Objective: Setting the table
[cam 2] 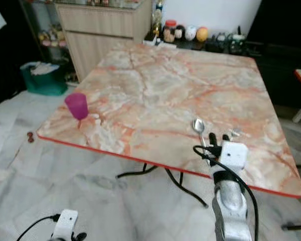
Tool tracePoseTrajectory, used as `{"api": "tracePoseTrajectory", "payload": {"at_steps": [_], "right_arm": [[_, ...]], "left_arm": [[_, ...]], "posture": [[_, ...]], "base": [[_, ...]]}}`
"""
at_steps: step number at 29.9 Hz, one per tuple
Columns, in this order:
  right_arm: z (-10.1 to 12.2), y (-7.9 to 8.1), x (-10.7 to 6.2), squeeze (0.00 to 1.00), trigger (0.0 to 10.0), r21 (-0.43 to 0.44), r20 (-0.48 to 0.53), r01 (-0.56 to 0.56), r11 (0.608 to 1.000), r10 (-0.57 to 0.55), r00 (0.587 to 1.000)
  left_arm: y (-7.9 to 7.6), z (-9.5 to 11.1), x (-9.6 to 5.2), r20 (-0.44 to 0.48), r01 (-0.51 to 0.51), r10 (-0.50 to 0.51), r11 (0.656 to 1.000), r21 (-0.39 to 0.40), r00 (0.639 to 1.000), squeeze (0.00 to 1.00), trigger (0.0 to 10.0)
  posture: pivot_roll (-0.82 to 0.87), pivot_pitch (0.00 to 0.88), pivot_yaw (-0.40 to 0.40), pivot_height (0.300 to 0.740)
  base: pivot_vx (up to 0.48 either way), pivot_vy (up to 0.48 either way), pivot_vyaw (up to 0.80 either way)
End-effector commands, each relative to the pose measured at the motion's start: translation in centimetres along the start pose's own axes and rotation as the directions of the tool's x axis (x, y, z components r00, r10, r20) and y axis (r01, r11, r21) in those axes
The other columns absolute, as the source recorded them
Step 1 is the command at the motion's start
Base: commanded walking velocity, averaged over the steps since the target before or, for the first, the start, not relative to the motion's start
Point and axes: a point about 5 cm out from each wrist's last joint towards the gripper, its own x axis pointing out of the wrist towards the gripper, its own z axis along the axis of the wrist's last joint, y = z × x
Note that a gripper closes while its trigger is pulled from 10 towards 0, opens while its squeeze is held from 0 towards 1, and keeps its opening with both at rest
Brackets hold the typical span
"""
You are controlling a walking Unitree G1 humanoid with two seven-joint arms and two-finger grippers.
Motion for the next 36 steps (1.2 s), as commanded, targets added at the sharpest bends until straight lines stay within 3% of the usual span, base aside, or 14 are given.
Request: {"api": "tracePoseTrajectory", "payload": {"at_steps": [1,7,10,11,12,14,23,29,30,36], "right_arm": [[0.4,-0.2,1.0,0.00,10.0,-0.023,-0.012,-0.011,1.000,0.010,1.000],[0.5,0.2,3.5,0.00,10.0,-0.054,-0.089,-0.008,0.999,0.003,0.996],[0.6,-0.4,4.5,0.00,10.0,0.004,-0.123,0.058,0.998,-0.057,0.991],[0.5,-0.4,4.7,0.14,10.0,0.010,-0.133,0.059,0.998,-0.058,0.990],[0.3,-0.4,4.7,0.98,10.0,0.017,-0.147,0.053,0.998,-0.050,0.988],[0.0,-0.1,4.8,1.00,10.0,0.017,-0.161,0.029,0.999,-0.025,0.987],[-0.9,-1.0,5.0,1.00,10.0,-0.012,-0.200,0.048,0.999,-0.050,0.978],[-0.2,-0.6,5.3,0.97,10.0,0.011,-0.142,0.048,0.999,-0.046,0.989],[0.0,-0.5,5.3,0.01,10.0,0.016,-0.121,0.049,0.999,-0.046,0.992],[-0.3,-0.4,4.8,0.00,10.0,0.018,-0.102,0.043,0.999,-0.041,0.994]], "left_arm": [[0.0,-0.2,0.0,-0.011,-0.007,0.007,1.000,-0.004,1.000,0.00,10.0],[0.3,-0.4,-0.1,-0.016,-0.017,0.017,1.000,-0.011,1.000,0.00,10.0],[0.8,-0.5,-0.2,-0.016,-0.023,0.023,1.000,-0.010,1.000,0.00,10.0],[0.8,-0.6,-0.2,-0.017,-0.024,0.024,1.000,-0.009,1.000,0.00,10.0],[0.8,-0.6,-0.2,-0.017,-0.025,0.025,1.000,-0.007,1.000,0.00,10.0],[0.9,-0.6,-0.2,-0.019,-0.025,0.025,1.000,0.001,1.000,0.00,10.0],[0.9,-0.7,-0.2,-0.021,-0.019,0.020,1.000,0.006,1.000,0.00,10.0],[0.7,-0.3,-0.2,-0.002,-0.013,0.013,1.000,-0.014,1.000,0.00,10.0],[0.6,-0.5,-0.2,-0.001,-0.010,0.010,1.000,-0.016,1.000,0.00,10.0],[0.7,-1.5,-0.4,-0.026,-0.021,0.020,0.999,-0.040,0.999,0.00,10.0]], "posture": [[0.00,0.000,-0.047,0.740],[0.01,0.000,-0.045,0.740],[0.01,0.000,-0.042,0.740],[0.01,0.000,-0.042,0.740],[0.01,0.000,-0.038,0.740],[0.01,0.000,-0.038,0.740],[0.01,0.000,-0.035,0.740],[0.02,0.000,-0.034,0.740],[0.02,0.000,-0.033,0.740],[0.02,0.000,-0.036,0.740]], "base": [[0.000,0.000,0.00],[0.000,0.000,0.00],[0.000,0.000,0.00],[0.000,0.000,0.00],[0.000,0.000,0.00],[0.000,0.000,0.00],[0.000,0.000,0.00],[0.000,0.000,0.00],[0.000,0.000,0.00],[0.000,0.000,0.00]]}}
